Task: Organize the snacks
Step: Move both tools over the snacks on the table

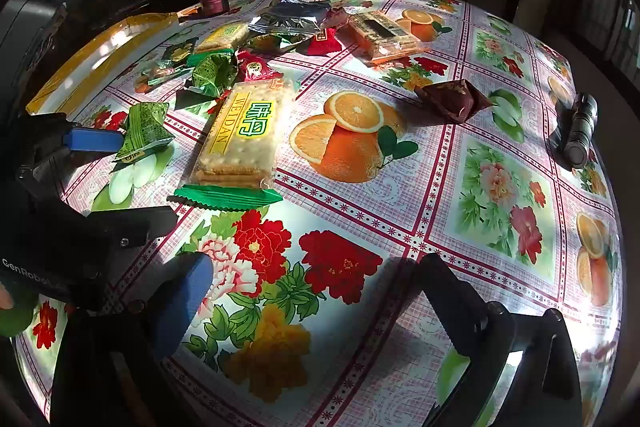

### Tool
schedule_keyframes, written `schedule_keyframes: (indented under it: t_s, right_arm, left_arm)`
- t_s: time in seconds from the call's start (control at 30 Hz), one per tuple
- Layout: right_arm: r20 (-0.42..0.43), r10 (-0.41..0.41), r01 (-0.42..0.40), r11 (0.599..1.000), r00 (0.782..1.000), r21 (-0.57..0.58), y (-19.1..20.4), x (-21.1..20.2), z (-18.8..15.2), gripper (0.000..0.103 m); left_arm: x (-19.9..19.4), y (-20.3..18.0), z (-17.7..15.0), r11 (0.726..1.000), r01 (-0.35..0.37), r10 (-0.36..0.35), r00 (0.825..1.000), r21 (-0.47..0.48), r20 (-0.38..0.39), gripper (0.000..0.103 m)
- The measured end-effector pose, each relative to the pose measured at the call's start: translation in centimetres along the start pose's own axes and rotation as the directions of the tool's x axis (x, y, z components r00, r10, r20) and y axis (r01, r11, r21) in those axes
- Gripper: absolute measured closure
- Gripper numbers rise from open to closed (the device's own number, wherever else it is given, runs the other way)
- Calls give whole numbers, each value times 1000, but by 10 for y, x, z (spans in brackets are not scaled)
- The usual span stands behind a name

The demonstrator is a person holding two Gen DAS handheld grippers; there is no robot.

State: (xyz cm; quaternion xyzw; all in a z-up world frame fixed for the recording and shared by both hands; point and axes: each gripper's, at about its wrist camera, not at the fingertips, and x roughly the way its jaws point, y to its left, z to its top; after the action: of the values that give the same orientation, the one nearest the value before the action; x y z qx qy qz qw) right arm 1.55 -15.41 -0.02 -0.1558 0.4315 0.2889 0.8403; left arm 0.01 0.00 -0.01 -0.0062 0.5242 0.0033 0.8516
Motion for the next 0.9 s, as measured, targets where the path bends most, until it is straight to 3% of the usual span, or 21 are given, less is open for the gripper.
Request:
schedule_keyframes:
  t_s: [0.5, 0.6, 0.73, 0.9]
  right_arm:
    - [0, -1, 1, 1000, 1000, -1, 1, 0, 0, 1]
    - [0, -1, 1, 1000, 1000, -1, 1, 0, 0, 1]
    - [-13, -13, 13, 1000, 1000, 15, 3, 0, 1, 1]
    - [-86, -61, 74, 986, 994, 149, 6, 3, 10, 1]
  left_arm:
    - [-3, 5, -1, 1000, -7, 6, 1000, -19, -3, 0]
    - [-22, 26, -8, 997, -11, 16, 998, -82, 64, 0]
    - [-62, 43, -23, 991, -64, 86, 979, -121, 187, 0]
    - [-100, 70, -27, 982, -85, 126, 959, -166, 255, 0]
